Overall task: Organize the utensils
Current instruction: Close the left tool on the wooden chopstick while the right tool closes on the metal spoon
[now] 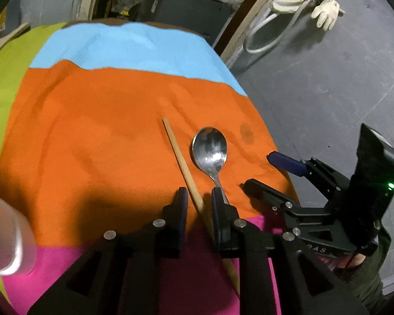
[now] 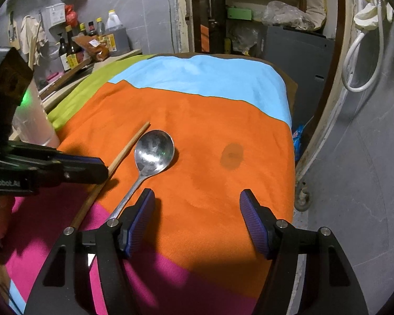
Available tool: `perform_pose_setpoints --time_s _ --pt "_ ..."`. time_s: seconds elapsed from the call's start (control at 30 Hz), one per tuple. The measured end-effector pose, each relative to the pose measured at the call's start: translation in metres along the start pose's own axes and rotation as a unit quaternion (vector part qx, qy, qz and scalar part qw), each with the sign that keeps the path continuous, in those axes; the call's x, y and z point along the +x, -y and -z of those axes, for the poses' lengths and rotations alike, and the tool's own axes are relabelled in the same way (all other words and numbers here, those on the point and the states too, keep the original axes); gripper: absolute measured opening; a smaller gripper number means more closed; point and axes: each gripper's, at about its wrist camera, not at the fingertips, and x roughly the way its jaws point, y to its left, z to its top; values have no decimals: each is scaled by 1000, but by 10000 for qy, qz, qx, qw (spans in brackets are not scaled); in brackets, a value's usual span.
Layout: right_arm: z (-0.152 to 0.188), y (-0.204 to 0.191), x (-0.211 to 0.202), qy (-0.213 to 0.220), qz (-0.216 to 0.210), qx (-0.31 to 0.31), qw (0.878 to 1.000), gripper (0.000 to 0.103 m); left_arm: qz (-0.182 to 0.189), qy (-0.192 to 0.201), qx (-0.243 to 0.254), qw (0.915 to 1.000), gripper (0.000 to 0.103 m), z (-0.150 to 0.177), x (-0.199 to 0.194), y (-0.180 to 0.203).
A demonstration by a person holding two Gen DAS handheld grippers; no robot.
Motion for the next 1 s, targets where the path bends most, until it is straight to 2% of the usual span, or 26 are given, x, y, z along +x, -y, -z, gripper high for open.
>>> perform_pose_setpoints --time_s 0.17,0.23,0.33,0.8,1.0 --pt "0 1 0 -4 -7 -1 10000 66 -123 -108 -28 9999 15 -9 8 -1" --pt "-1 0 1 -12 -6 -11 10000 66 -210 -139 -67 9997 10 -11 10 -2" --pt "-2 -2 2 -24 -38 -23 10000 66 -165 -145 -193 9996 9 -12 8 -7" --pt "-22 -30 27 -330 -185 -346 9987 66 -375 -41 -323 9988 9 12 -21 -28" --pt "-31 -36 40 -411 -100 -329 9986 58 -393 -41 -290 9988 9 11 -20 -23"
